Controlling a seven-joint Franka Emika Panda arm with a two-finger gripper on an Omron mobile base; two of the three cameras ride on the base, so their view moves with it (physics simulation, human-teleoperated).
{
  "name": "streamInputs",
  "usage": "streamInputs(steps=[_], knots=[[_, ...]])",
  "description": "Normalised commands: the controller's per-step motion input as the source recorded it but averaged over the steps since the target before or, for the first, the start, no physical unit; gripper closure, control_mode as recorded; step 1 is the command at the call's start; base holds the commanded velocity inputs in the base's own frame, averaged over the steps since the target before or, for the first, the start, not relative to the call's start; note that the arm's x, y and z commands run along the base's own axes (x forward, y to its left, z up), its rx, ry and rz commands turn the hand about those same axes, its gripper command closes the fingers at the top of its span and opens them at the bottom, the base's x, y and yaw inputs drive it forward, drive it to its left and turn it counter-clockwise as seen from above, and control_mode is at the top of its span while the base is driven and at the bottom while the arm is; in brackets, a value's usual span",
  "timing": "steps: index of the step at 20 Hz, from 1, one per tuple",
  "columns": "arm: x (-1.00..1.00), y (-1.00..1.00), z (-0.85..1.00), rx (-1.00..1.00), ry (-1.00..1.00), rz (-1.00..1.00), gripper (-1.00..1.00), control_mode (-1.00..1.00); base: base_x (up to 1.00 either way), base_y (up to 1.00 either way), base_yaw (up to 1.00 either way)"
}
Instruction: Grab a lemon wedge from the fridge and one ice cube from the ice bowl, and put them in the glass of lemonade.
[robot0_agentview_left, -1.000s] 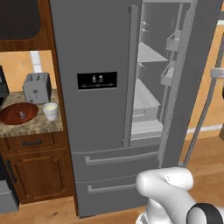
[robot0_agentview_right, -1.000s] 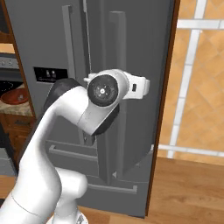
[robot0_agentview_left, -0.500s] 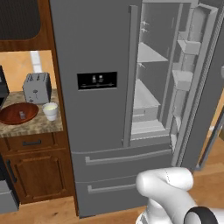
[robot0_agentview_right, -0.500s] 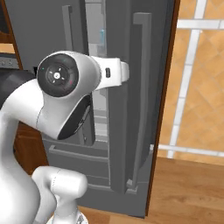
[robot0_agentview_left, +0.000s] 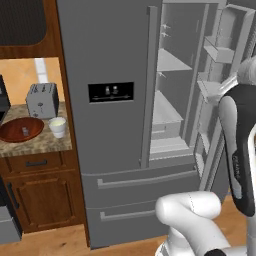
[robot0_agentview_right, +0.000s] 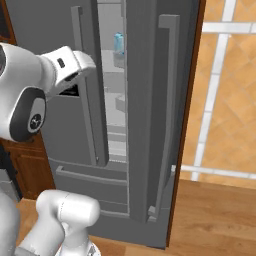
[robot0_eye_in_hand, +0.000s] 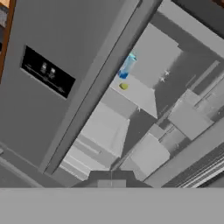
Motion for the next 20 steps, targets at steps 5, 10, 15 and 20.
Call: streamInputs(steps=[5, 10, 15, 20], knots=[[0.44, 0.39, -0.27, -0.51, 0.00, 0.04, 1.00, -1.00, 0.00, 0.00, 0.00], [0.49, 0.00, -0.09, -0.37, 0.11, 0.00, -1.00, -1.00, 0.00, 0.00, 0.00], [0.32, -0.03, -0.02, -0.36, 0.15, -0.03, -1.00, -1.00, 0.00, 0.00, 0.00], [0.39, -0.62, 0.00, -0.29, 0.03, -0.14, -1.00, -1.00, 0.00, 0.00, 0.00]])
